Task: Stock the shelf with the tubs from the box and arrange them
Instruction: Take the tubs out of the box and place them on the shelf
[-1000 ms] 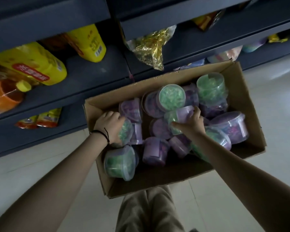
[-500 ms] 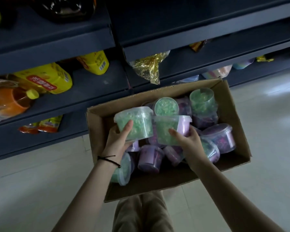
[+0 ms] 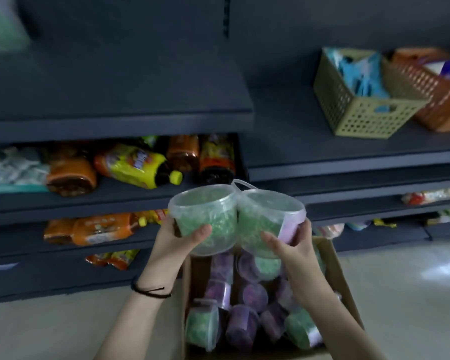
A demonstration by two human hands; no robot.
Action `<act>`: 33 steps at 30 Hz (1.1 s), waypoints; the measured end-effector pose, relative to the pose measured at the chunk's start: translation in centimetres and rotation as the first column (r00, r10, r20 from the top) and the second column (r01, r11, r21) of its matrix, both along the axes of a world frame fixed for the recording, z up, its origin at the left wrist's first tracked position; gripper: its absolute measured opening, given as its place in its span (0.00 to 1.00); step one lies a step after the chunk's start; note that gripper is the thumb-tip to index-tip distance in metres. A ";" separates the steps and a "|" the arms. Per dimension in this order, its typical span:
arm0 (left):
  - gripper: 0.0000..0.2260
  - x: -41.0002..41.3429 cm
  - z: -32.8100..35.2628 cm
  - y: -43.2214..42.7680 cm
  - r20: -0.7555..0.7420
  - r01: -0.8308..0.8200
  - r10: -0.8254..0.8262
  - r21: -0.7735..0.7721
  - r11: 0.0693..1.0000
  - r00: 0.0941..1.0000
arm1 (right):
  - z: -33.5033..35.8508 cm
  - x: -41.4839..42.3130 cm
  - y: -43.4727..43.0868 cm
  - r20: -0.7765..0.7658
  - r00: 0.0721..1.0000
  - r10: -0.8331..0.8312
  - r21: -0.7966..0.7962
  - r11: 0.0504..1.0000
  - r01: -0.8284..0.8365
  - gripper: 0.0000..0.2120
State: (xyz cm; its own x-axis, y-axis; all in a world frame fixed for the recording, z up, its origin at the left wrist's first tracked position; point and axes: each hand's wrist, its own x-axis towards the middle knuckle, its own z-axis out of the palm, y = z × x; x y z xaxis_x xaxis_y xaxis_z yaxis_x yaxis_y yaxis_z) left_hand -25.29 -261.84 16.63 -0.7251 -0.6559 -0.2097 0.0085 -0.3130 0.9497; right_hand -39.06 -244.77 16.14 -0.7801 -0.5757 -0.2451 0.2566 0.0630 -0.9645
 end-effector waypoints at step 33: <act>0.35 5.0 16.1 -34.4 -0.020 -0.341 0.376 -0.471 0.814 0.926 | 16.9 4.6 -38.1 -0.416 0.909 -0.033 -0.008 0.999 0.033 0.47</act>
State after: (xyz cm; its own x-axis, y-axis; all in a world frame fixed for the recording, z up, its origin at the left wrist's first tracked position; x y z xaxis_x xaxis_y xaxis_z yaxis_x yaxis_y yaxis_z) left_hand -20.29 -296.19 32.76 -0.4144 -0.8995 0.1389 -0.0381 0.1696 0.9848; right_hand -34.44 -282.87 33.02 -0.8298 -0.5479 0.1065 -0.1661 0.0602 -0.9843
